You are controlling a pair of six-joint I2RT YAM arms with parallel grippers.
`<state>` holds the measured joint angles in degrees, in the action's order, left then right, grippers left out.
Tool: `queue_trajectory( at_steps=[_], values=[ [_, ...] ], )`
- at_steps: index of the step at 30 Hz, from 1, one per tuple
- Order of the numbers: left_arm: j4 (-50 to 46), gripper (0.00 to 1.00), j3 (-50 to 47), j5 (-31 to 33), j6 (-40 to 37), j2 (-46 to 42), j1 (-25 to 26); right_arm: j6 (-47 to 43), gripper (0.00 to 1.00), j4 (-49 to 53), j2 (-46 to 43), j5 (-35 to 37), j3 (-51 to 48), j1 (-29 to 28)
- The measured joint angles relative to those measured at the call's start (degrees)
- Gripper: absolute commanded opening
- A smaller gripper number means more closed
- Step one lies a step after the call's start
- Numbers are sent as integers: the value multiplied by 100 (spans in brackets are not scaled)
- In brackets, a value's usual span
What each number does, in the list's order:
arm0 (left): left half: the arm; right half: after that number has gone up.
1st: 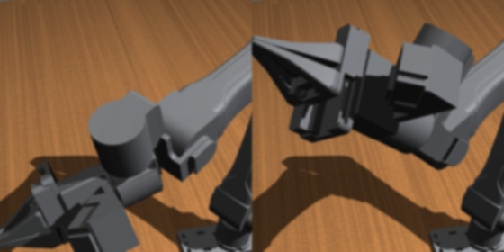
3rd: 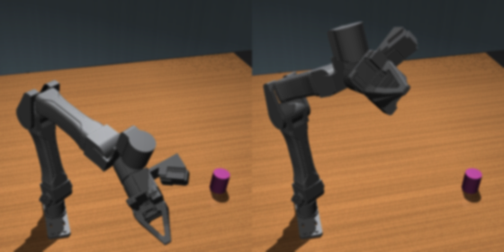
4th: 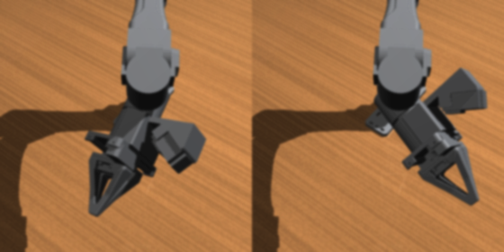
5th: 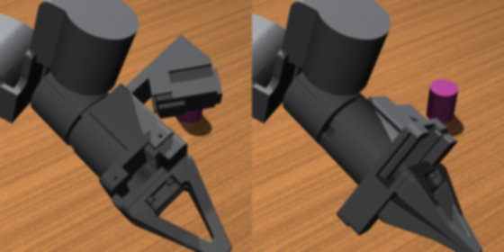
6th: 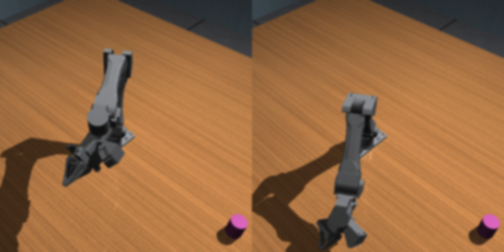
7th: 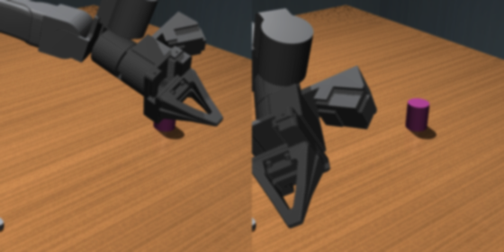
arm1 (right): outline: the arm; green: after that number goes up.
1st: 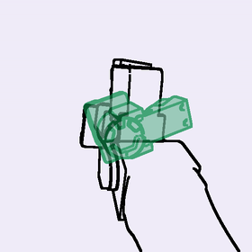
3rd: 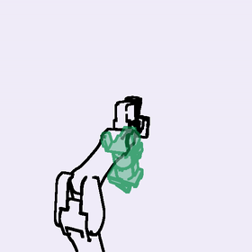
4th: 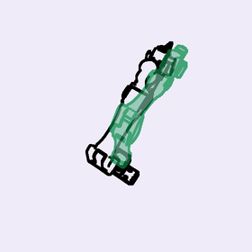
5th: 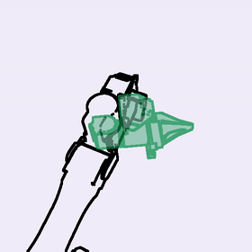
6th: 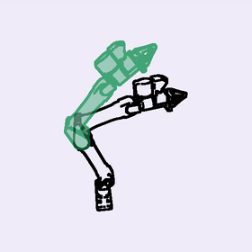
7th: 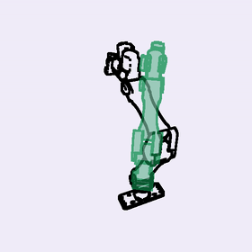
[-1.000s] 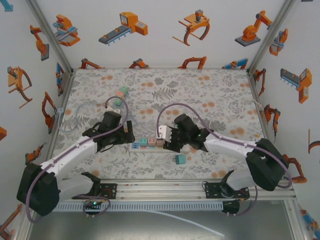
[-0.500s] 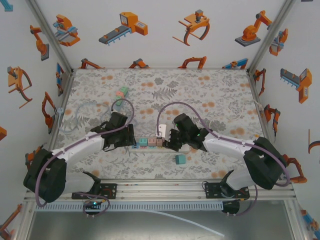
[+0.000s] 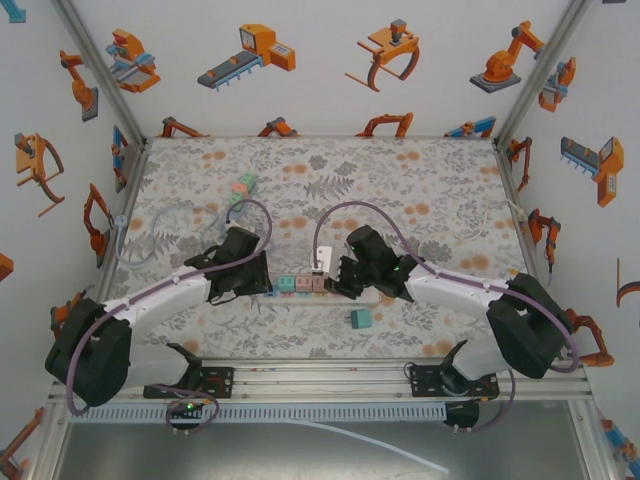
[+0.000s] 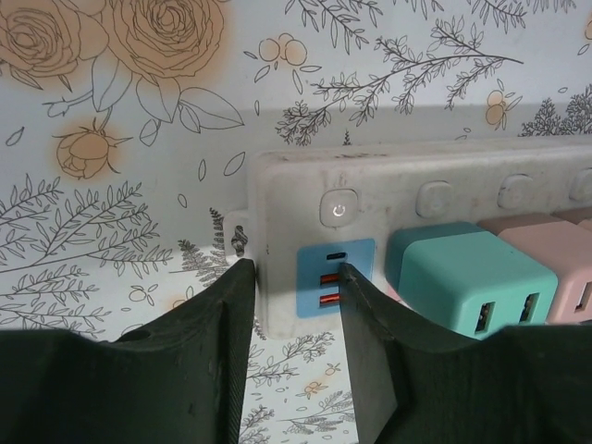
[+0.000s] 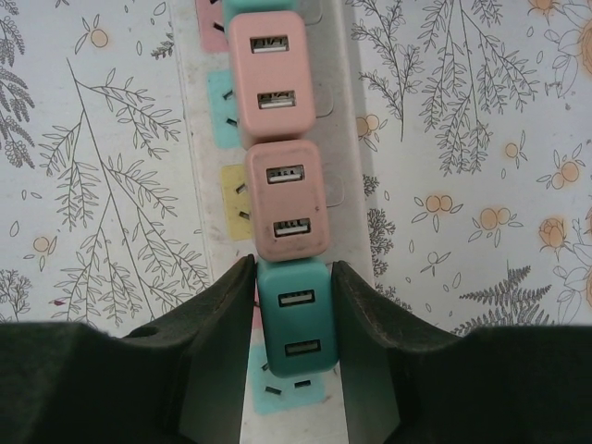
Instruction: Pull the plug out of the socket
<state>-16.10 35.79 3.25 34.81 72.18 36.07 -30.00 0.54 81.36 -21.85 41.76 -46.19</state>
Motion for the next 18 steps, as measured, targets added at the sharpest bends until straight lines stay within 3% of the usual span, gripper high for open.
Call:
queue_trajectory(
  at_steps=[18],
  values=[
    [66,42,-68,122,59,-44,39,68,21,101,-61,-153,31,26]
  ],
)
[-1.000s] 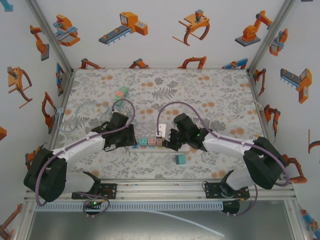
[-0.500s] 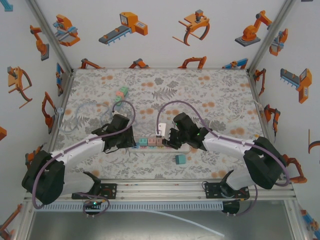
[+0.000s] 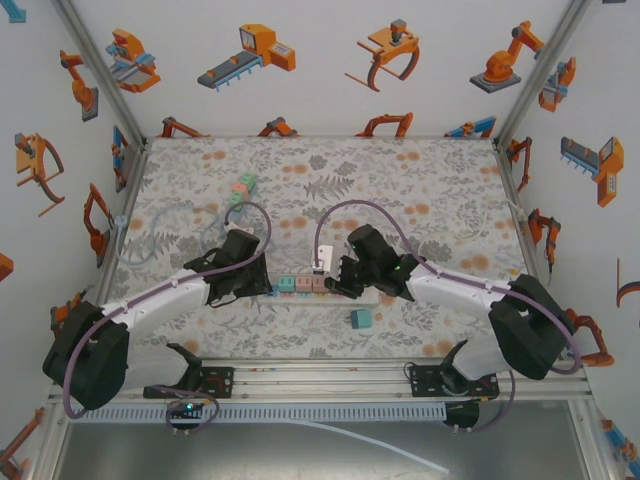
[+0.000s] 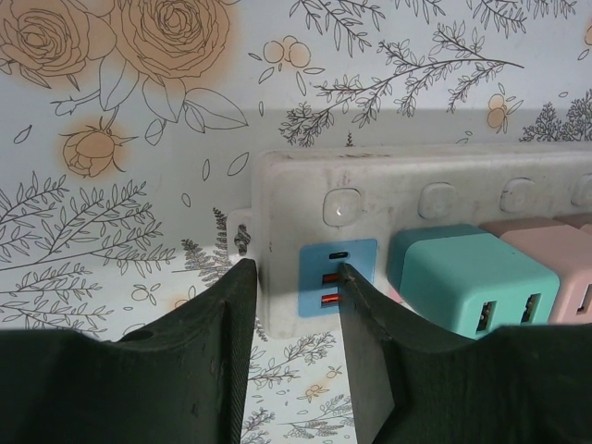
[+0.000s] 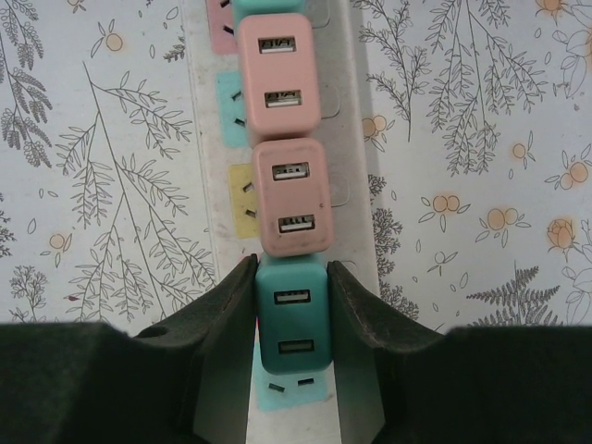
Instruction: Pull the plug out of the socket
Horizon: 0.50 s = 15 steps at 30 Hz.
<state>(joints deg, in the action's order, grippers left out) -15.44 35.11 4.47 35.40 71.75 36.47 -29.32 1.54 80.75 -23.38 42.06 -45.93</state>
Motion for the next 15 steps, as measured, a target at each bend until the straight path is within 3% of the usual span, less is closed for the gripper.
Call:
queue_trajectory(
  at_steps=[15],
  values=[
    [9,43,2,26,61,48,20,15,11,175,-367,-105,98,13]
  ],
)
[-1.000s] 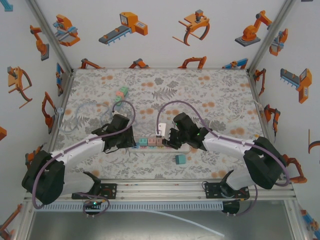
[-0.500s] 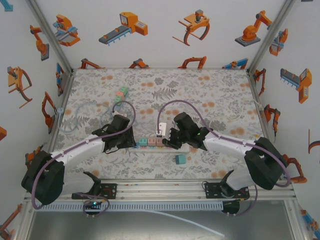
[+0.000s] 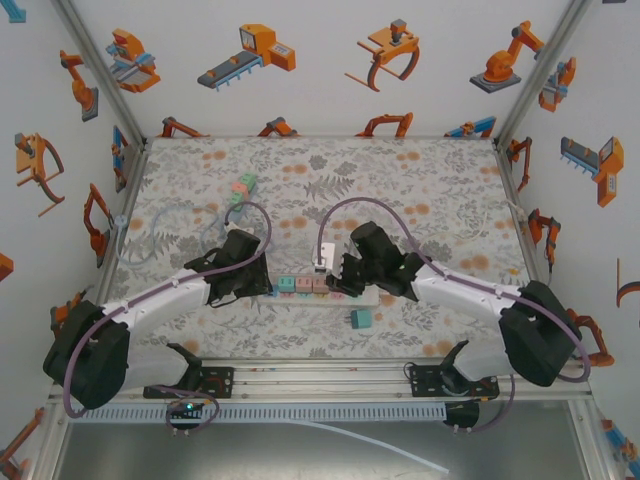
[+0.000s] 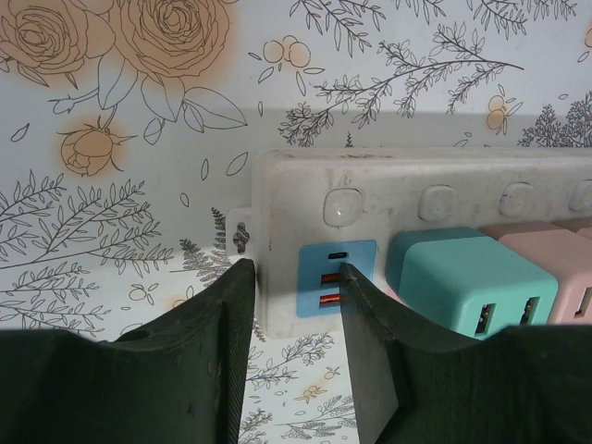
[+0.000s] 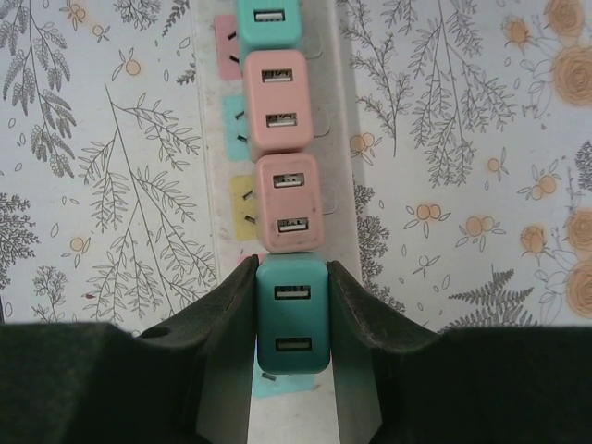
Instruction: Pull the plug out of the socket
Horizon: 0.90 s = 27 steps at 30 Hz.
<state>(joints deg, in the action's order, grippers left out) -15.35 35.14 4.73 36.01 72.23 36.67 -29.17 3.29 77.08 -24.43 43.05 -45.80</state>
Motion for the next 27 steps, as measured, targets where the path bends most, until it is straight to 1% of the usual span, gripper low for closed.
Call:
queue_trajectory(
  at_steps=[7,10,14,20,23,27],
  values=[
    [-72,48,22,52,11,-17,0,9,10,-28,-291,2,0,0],
    [-144,52,48,120,7,-37,2,122,10,-245,-505,-4,9,-4],
    [-356,54,109,264,0,-92,0,459,10,-597,-898,136,17,-7],
    [-925,57,323,435,-76,-459,0,1322,11,-997,-1526,634,17,-7],
    [-1067,59,516,450,-157,-774,0,1969,12,-1130,-1899,1093,4,-7],
    [-1108,64,739,308,-404,-1250,0,2990,12,-1082,-2472,1821,-61,-7]
  ],
)
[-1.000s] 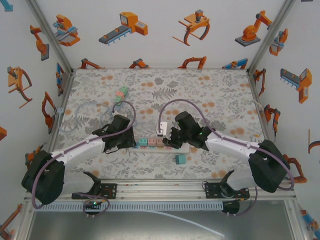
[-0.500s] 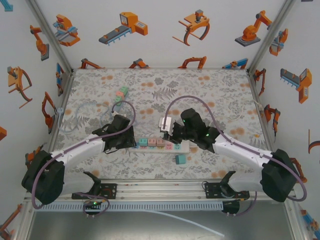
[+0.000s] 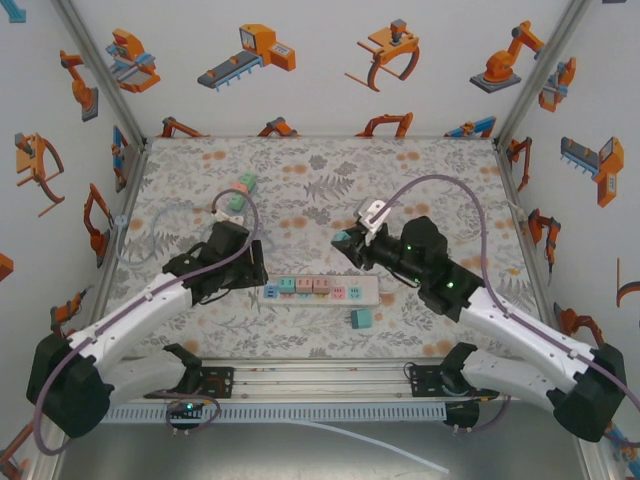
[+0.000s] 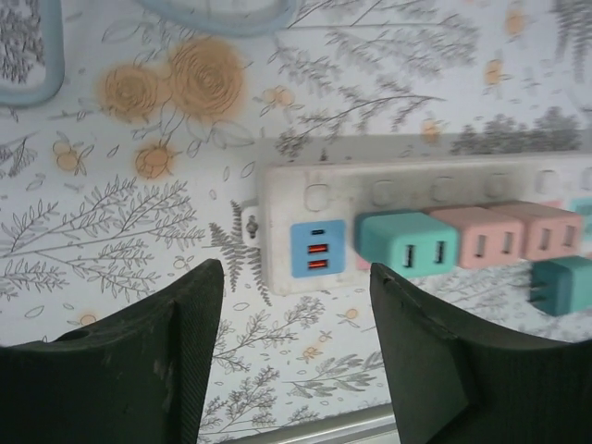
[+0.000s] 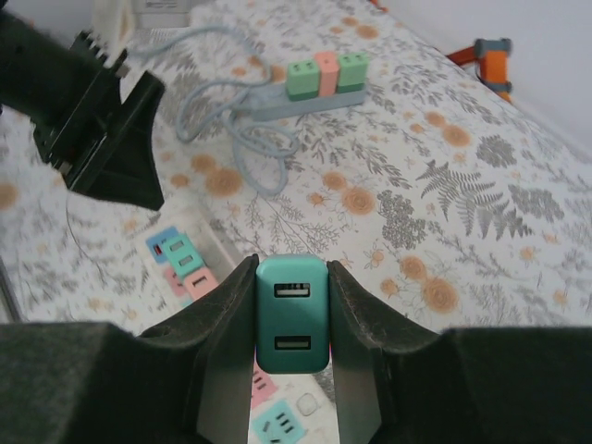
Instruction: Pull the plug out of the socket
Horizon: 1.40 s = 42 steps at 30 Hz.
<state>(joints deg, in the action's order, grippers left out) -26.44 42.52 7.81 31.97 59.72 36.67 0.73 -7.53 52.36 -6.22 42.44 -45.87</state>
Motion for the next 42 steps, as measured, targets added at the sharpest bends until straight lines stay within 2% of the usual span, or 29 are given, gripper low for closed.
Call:
queue_trajectory(
  at_steps=[8,12,21,23,29,35,40,42],
  values=[
    [284,73,190,-1049,-796,-1121,0,2100,11,953,-1099,1475,-264,0],
    [487,79,345,-1873,-1294,-1447,2,3145,11,1563,-1707,1969,-605,0],
    [785,100,551,-3891,-2194,-1445,280,5108,12,2852,-2743,2304,-1582,0],
    [815,97,551,-4142,-2302,-1394,413,5421,12,3023,-2883,2284,-1827,0],
    [955,97,551,-4503,-2514,-1309,756,6153,12,3176,-3032,2149,-2559,0],
    [1021,97,551,-4509,-2579,-1281,800,6575,14,3097,-3003,2017,-3117,0],
    [1021,97,549,-4448,-2610,-1281,828,6708,21,2776,-2752,1923,-3342,0],
    [1021,97,549,-4415,-2614,-1268,833,6725,28,2575,-2603,1893,-3362,0]
  ],
)
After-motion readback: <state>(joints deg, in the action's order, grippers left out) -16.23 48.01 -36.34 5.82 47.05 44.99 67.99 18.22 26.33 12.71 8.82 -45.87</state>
